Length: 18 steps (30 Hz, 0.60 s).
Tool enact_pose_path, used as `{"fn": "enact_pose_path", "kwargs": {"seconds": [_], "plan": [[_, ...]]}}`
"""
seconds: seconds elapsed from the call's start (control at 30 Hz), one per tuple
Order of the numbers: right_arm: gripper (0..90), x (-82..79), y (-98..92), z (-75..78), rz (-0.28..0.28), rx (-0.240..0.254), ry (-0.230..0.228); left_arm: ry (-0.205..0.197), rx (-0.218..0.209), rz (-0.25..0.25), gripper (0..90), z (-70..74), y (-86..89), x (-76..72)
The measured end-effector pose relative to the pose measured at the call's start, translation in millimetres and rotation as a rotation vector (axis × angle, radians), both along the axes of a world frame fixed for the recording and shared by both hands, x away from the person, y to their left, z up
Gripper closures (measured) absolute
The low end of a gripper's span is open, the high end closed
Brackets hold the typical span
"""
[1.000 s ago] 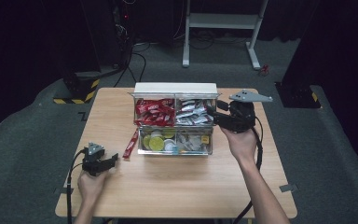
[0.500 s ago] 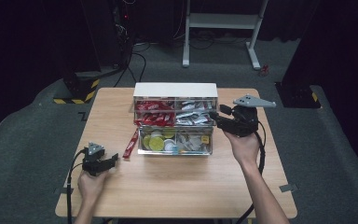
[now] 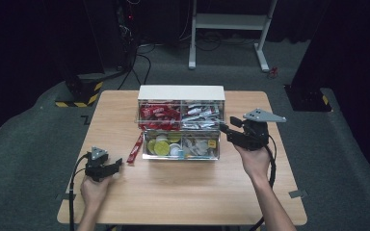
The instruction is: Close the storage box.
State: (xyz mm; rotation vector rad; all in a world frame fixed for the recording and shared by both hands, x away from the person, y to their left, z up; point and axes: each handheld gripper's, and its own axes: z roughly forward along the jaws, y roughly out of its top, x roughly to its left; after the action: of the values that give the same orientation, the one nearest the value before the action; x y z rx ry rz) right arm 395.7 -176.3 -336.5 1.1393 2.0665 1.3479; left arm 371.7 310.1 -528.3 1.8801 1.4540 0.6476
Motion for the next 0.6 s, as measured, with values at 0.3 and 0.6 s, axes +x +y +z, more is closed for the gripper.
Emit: {"fn": "enact_pose_path", "kwargs": {"seconds": [0.3, 0.6], "plan": [[51.5, -2.6, -11.0, -11.5, -0.015, 0.016, 0.007, 0.000, 0.001, 0.000, 35.0, 0.0, 0.0, 0.0], [51.5, -7.8, -28.7, -22.9, -0.049, 0.050, -0.002, -0.001, 0.001, 0.000, 35.0, 0.0, -0.1, 0.0]]}}
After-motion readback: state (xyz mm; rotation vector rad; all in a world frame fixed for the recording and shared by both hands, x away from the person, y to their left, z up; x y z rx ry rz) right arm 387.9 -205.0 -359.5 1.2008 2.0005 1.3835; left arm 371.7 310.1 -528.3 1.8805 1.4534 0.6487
